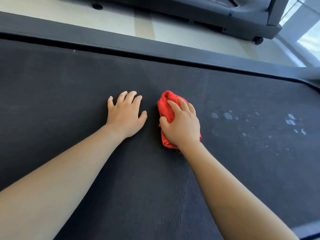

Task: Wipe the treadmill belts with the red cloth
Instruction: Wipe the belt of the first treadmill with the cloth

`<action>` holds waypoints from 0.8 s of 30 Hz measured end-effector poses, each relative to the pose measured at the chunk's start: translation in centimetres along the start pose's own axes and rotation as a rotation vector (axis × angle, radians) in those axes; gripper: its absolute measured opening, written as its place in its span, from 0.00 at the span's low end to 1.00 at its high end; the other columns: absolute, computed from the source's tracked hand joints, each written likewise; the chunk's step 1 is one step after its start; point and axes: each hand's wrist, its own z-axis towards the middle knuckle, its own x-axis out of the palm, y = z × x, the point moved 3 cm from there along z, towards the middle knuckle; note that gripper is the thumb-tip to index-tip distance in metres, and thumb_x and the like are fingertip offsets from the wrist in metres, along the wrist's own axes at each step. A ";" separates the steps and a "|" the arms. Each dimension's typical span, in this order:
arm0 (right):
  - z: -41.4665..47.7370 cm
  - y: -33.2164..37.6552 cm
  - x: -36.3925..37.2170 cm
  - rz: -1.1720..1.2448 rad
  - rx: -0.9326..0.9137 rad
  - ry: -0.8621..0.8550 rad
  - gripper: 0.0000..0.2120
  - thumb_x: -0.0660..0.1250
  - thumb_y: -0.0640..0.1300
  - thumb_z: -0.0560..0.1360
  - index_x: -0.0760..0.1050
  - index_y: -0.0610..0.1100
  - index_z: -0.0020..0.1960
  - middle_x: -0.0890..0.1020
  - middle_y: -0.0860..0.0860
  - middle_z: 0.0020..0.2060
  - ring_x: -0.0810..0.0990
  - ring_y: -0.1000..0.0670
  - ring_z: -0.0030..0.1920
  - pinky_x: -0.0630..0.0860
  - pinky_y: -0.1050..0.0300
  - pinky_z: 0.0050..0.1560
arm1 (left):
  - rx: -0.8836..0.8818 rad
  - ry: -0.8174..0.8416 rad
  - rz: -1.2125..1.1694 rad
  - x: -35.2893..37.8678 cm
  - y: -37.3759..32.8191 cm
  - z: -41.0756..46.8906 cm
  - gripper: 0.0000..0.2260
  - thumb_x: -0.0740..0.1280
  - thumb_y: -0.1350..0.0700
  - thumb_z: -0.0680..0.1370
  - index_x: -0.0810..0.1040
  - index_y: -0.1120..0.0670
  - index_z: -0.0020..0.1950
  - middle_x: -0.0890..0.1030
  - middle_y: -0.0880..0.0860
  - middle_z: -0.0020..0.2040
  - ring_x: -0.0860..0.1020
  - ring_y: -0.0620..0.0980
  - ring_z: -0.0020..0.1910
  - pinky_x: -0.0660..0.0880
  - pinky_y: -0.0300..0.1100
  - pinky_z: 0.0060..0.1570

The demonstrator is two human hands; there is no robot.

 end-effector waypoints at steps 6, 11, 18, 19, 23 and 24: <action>4.7 0.1 0.9 0.043 -0.084 0.055 0.24 0.61 0.53 0.72 0.69 0.50 0.67 0.65 0.52 0.72 0.59 0.46 0.71 0.70 0.45 0.59 | -0.044 0.076 0.052 -0.3 -0.8 -0.9 0.25 0.52 0.46 0.81 0.54 0.52 0.77 0.52 0.50 0.78 0.49 0.52 0.77 0.50 0.58 0.72; 4.4 -0.5 0.5 0.058 -0.145 0.139 0.26 0.60 0.53 0.73 0.65 0.51 0.71 0.60 0.51 0.74 0.55 0.45 0.72 0.67 0.47 0.59 | -0.153 0.165 0.070 -0.9 -2.1 -1.1 0.26 0.53 0.46 0.81 0.53 0.52 0.77 0.51 0.49 0.78 0.49 0.51 0.77 0.53 0.57 0.72; 5.6 -0.9 0.5 0.083 -0.197 0.183 0.25 0.60 0.53 0.74 0.65 0.50 0.70 0.59 0.51 0.74 0.54 0.46 0.72 0.66 0.46 0.60 | -0.129 0.036 0.025 -1.5 -1.3 2.5 0.23 0.57 0.50 0.80 0.61 0.53 0.74 0.60 0.50 0.76 0.56 0.50 0.75 0.59 0.55 0.71; 6.1 -1.0 0.6 0.084 -0.211 0.175 0.25 0.60 0.53 0.74 0.65 0.50 0.70 0.60 0.51 0.74 0.55 0.46 0.72 0.66 0.45 0.61 | -0.106 0.017 0.018 -1.5 -1.2 3.5 0.23 0.57 0.51 0.80 0.61 0.53 0.74 0.60 0.50 0.76 0.57 0.50 0.75 0.59 0.54 0.71; 8.9 -0.7 0.9 0.088 -0.256 0.158 0.25 0.61 0.53 0.73 0.67 0.50 0.69 0.62 0.52 0.73 0.57 0.46 0.72 0.68 0.46 0.61 | -0.027 -0.021 -0.023 -1.7 -0.8 7.3 0.22 0.58 0.52 0.80 0.63 0.53 0.73 0.62 0.50 0.75 0.59 0.50 0.74 0.61 0.53 0.70; 9.4 -0.7 1.0 0.088 -0.263 0.156 0.25 0.61 0.52 0.73 0.67 0.50 0.70 0.63 0.52 0.73 0.57 0.46 0.72 0.68 0.47 0.61 | 0.007 -0.013 -0.015 -1.6 -0.6 8.0 0.22 0.58 0.52 0.80 0.63 0.53 0.73 0.62 0.50 0.75 0.60 0.50 0.74 0.61 0.52 0.70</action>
